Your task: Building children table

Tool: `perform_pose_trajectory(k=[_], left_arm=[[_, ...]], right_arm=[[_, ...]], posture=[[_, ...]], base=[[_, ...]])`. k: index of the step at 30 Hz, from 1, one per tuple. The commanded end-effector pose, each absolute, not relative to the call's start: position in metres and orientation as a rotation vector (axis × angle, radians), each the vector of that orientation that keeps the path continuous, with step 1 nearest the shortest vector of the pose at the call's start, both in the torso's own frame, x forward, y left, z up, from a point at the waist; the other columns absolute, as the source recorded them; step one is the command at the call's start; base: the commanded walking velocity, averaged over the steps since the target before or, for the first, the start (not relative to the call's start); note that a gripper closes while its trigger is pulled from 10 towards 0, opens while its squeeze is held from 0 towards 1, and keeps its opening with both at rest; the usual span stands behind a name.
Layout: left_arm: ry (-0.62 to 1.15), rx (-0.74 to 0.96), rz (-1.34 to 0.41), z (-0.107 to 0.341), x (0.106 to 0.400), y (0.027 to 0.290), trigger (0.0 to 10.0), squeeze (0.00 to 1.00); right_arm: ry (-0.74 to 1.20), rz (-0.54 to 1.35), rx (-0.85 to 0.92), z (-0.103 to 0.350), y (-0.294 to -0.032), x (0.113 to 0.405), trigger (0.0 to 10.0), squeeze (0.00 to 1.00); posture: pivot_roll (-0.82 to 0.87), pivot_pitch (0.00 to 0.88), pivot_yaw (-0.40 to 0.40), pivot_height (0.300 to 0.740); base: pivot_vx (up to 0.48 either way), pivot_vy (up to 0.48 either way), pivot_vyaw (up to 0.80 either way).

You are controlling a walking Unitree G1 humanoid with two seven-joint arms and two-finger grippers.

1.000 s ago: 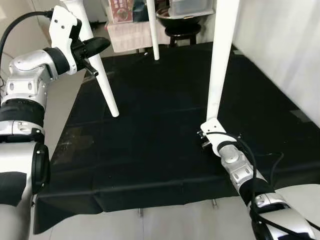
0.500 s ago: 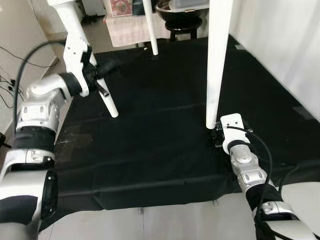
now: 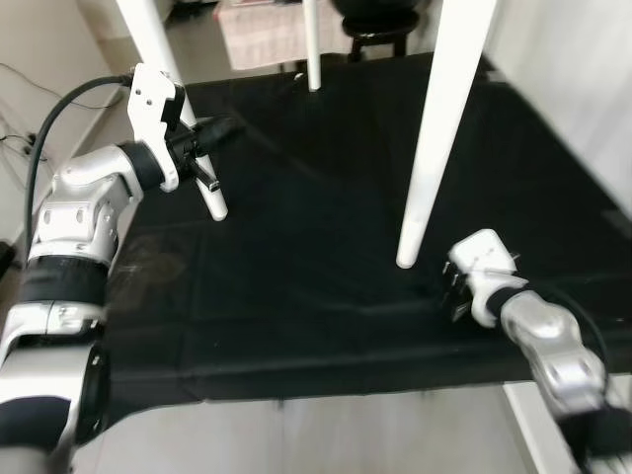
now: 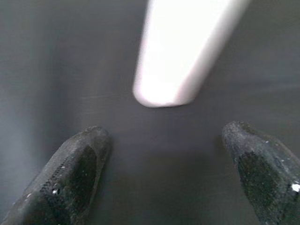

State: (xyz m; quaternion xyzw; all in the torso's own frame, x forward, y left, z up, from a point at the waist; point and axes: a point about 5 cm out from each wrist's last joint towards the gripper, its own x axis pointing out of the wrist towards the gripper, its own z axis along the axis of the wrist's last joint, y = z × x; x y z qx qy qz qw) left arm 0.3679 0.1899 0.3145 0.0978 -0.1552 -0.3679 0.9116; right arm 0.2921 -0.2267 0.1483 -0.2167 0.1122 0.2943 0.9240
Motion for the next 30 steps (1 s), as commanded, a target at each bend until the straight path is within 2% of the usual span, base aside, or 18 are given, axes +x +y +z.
perform_pose_trajectory(k=[1,5,6,9,10,18,20,22,27,28,29,30], left_arm=[[-0.309,0.201,-0.769,0.314,0.365,0.19,10.0,0.0],[-0.309,0.191,-0.769,0.313,0.366,0.188,10.0,0.0],[-0.309,0.181,-0.767,0.309,0.366,0.185,10.0,0.0],[-0.309,0.172,-0.765,0.306,0.364,0.183,10.0,0.0],[-0.308,0.143,-0.732,0.293,0.359,0.181,10.0,0.0],[-0.298,0.129,-0.666,0.262,0.341,0.174,10.0,0.0],[-0.283,0.122,-0.616,0.249,0.335,0.172,10.0,0.0],[-0.226,0.117,-0.479,0.217,0.32,0.172,10.0,0.0],[-0.185,0.083,-0.401,0.198,0.31,0.174,10.0,0.0],[-0.147,0.059,-0.323,0.181,0.299,0.178,10.0,0.0],[-0.147,0.059,-0.323,0.181,0.299,0.178,10.0,0.0],[-0.105,0.021,-0.23,0.164,0.286,0.184,10.0,0.0]], right_arm=[[0.203,0.798,-0.307,0.161,-0.216,0.273,10.0,1.0],[0.197,0.814,-0.318,0.155,-0.213,0.268,10.0,1.0],[0.172,0.818,-0.314,0.149,-0.203,0.267,10.0,0.82],[0.151,0.831,-0.294,0.15,-0.195,0.265,10.0,0.82],[0.118,0.797,-0.221,0.149,-0.182,0.268,10.0,0.0],[0.086,0.755,-0.085,0.147,-0.161,0.272,10.0,0.0],[0.067,0.746,-0.061,0.147,-0.154,0.273,10.0,0.0],[0.032,0.716,-0.013,0.145,-0.138,0.275,10.0,0.0],[0.028,0.691,-0.024,0.141,-0.132,0.277,10.0,0.0],[0.039,0.669,-0.037,0.136,-0.128,0.279,10.0,0.0],[0.039,0.669,-0.037,0.136,-0.128,0.279,10.0,0.0],[0.051,0.63,-0.053,0.131,-0.127,0.283,10.0,0.0]], posture=[[-0.14,0.086,0.102,0.74],[-0.14,0.078,0.109,0.74],[-0.15,0.072,0.115,0.74],[-0.15,0.072,0.115,0.74],[-0.14,0.062,0.113,0.74],[-0.13,0.042,0.109,0.74],[-0.13,0.035,0.107,0.74],[-0.12,0.027,0.099,0.74],[-0.11,0.022,0.086,0.74],[-0.09,0.017,0.068,0.74],[-0.09,0.017,0.068,0.74],[-0.08,0.013,0.057,0.74]], base=[[0.0,0.0,0.0],[0.0,0.0,0.0],[0.0,0.0,0.0],[0.0,0.0,0.0],[0.0,0.0,0.0],[0.0,0.0,0.0],[0.0,0.0,0.0],[0.0,0.0,0.0],[0.0,0.0,0.0],[0.0,0.0,0.0],[0.0,0.0,0.0],[0.0,0.0,0.0]])
